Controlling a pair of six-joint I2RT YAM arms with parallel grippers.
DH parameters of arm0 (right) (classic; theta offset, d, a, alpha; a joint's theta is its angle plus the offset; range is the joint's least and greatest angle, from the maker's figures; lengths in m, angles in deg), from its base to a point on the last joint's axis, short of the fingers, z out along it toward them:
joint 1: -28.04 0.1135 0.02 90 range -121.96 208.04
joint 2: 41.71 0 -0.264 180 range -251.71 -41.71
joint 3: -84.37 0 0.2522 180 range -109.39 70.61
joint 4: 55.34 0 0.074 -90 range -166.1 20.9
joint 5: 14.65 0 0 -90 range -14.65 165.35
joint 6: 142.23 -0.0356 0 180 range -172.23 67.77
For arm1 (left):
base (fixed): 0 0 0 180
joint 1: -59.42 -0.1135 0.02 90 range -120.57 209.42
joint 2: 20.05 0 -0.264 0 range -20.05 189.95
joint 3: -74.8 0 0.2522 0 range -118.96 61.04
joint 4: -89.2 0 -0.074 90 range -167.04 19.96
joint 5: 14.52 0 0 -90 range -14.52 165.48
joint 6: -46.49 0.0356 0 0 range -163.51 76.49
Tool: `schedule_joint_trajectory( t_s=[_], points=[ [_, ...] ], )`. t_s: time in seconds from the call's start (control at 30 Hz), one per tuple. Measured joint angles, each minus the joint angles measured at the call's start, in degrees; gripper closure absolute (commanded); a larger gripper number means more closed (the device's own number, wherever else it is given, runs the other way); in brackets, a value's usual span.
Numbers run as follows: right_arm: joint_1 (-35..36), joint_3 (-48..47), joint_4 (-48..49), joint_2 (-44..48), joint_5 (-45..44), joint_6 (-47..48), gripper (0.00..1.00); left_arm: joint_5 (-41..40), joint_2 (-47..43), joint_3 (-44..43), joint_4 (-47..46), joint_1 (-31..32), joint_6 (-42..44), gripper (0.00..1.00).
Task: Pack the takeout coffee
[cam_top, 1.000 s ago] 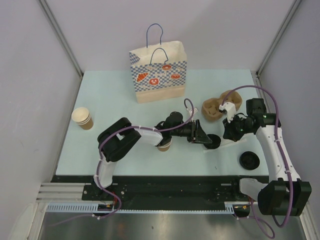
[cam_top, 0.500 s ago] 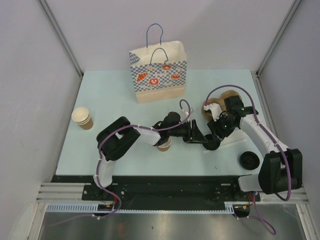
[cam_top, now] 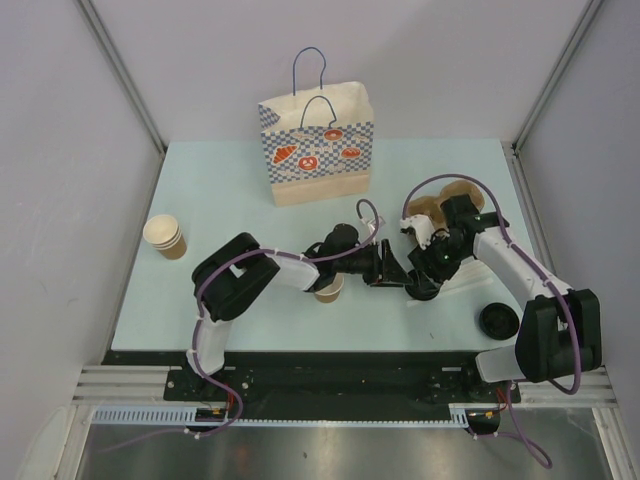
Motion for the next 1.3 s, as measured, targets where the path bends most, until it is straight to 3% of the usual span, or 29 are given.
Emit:
schedule_joint_trajectory(
  t_s=[0.4,0.83,0.93,1.17,1.3],
  points=[
    [3.6,1.1,0.5,-4.0,0.6,2.1,0.45,-0.1,-1.1,0.5,-0.1,-0.7,0.0,0.42],
    [3.6,3.3,3.6,-6.2,-0.7,2.5,0.55,-0.4,-1.2,0.7,0.2,-0.9,0.0,0.41],
    [3.6,3.4,4.3,-6.4,-0.9,2.6,0.62,-0.4,-1.2,0.7,0.4,-1.0,0.0,0.41],
    [3.6,3.5,5.5,-6.5,-1.1,2.5,1.00,-0.4,-1.2,0.7,0.3,-1.0,0.0,0.41],
    [3.6,3.7,5.5,-6.4,-1.1,2.1,1.00,-0.4,-1.2,0.7,0.3,-1.0,0.0,0.41]
  ],
)
